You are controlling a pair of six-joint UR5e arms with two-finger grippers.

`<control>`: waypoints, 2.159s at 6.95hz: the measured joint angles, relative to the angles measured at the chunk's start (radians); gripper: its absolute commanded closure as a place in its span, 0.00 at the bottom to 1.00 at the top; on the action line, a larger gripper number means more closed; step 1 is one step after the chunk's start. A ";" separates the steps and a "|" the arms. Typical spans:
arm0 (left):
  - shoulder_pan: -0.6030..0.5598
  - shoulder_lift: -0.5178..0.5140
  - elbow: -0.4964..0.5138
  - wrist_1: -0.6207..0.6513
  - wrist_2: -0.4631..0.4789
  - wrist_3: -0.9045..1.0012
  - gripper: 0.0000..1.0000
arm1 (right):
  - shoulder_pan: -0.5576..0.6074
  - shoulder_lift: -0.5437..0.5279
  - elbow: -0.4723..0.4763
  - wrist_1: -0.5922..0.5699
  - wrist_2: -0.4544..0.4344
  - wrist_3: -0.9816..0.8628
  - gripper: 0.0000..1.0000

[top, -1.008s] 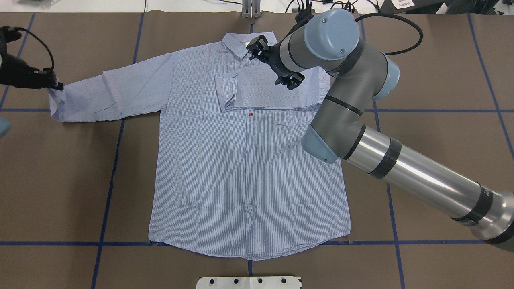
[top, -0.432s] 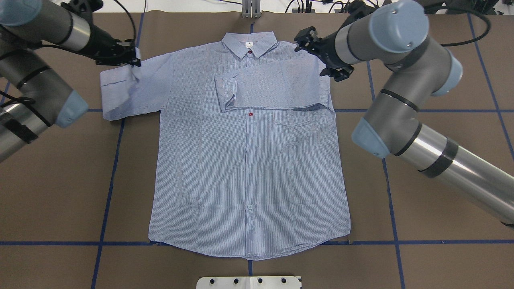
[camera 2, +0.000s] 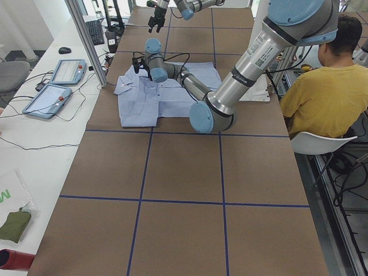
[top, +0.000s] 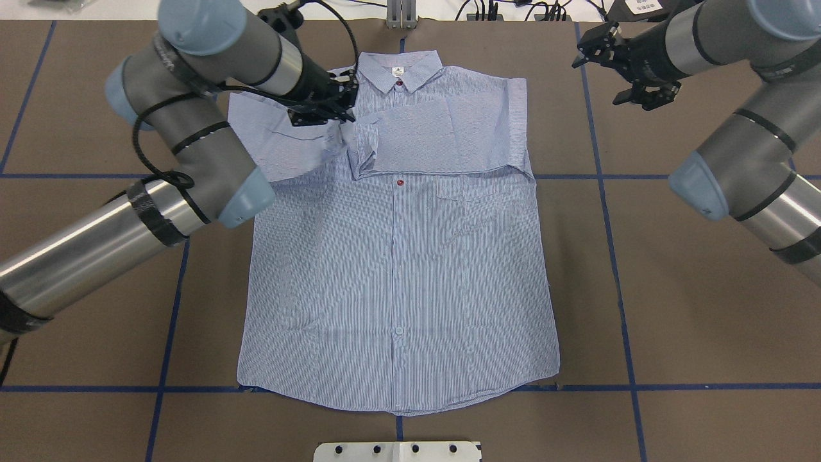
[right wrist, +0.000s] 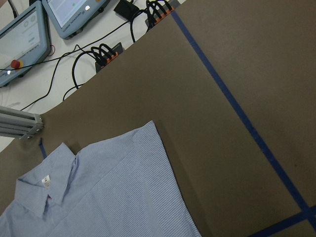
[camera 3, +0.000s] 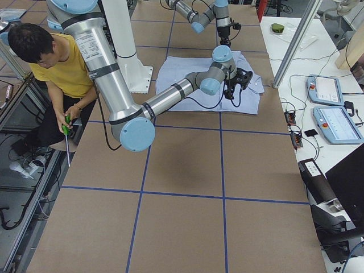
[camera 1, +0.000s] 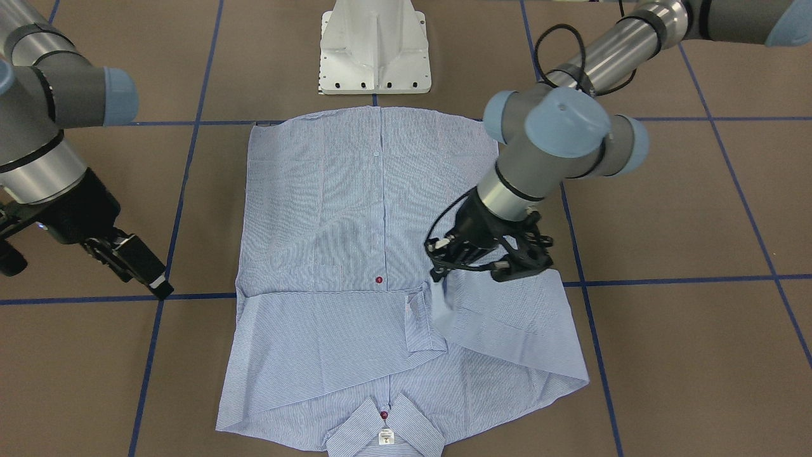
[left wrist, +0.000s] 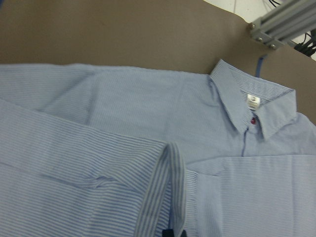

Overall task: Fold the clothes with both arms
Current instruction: 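Lay the sleeve across the chest with the left gripper and release, then move both grippers down to the hem corners nearest the robot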

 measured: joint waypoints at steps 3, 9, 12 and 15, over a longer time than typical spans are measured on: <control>0.110 -0.199 0.131 0.007 0.095 -0.123 0.86 | 0.030 -0.094 0.046 0.002 0.015 -0.061 0.00; 0.158 -0.235 0.129 -0.004 0.194 -0.169 0.06 | 0.012 -0.098 0.056 0.002 0.000 -0.045 0.00; 0.154 -0.009 -0.186 -0.020 0.192 -0.189 0.17 | -0.240 -0.092 0.182 -0.054 -0.198 0.186 0.00; 0.150 0.218 -0.395 -0.017 0.186 -0.124 0.00 | -0.595 -0.128 0.369 -0.324 -0.481 0.435 0.03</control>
